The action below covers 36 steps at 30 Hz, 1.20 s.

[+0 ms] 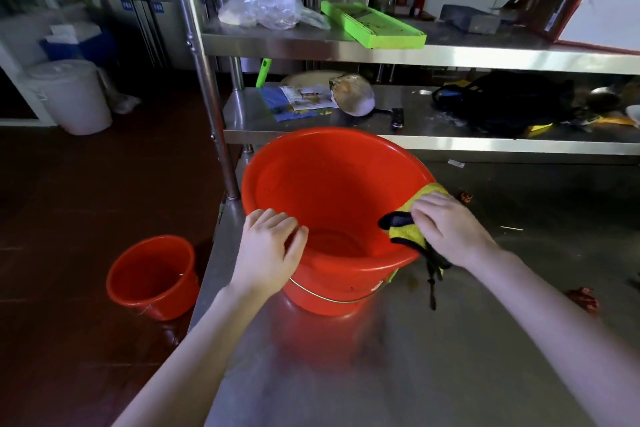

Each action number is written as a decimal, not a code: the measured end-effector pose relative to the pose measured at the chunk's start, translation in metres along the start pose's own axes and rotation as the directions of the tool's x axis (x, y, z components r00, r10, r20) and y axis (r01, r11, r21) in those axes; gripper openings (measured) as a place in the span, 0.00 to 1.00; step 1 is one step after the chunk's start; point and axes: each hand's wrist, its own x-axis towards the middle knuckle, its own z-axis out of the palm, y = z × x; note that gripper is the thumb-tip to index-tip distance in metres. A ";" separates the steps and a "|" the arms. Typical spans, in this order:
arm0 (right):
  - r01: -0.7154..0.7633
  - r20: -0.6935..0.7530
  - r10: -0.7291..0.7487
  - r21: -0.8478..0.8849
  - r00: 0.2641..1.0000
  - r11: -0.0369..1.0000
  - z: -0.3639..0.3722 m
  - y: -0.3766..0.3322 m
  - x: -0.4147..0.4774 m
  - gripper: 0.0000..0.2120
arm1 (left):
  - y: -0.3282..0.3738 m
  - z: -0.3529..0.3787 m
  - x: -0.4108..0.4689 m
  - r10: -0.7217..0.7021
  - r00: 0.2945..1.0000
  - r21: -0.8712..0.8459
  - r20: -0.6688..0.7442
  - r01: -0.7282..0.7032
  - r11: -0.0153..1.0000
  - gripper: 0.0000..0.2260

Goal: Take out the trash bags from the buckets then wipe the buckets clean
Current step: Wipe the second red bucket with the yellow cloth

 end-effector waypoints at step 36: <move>0.112 0.279 -0.031 -0.278 0.960 0.954 0.156 -0.146 -0.081 0.16 | -0.089 0.046 -0.121 -0.805 0.582 -0.059 0.116 0.813 0.580 0.16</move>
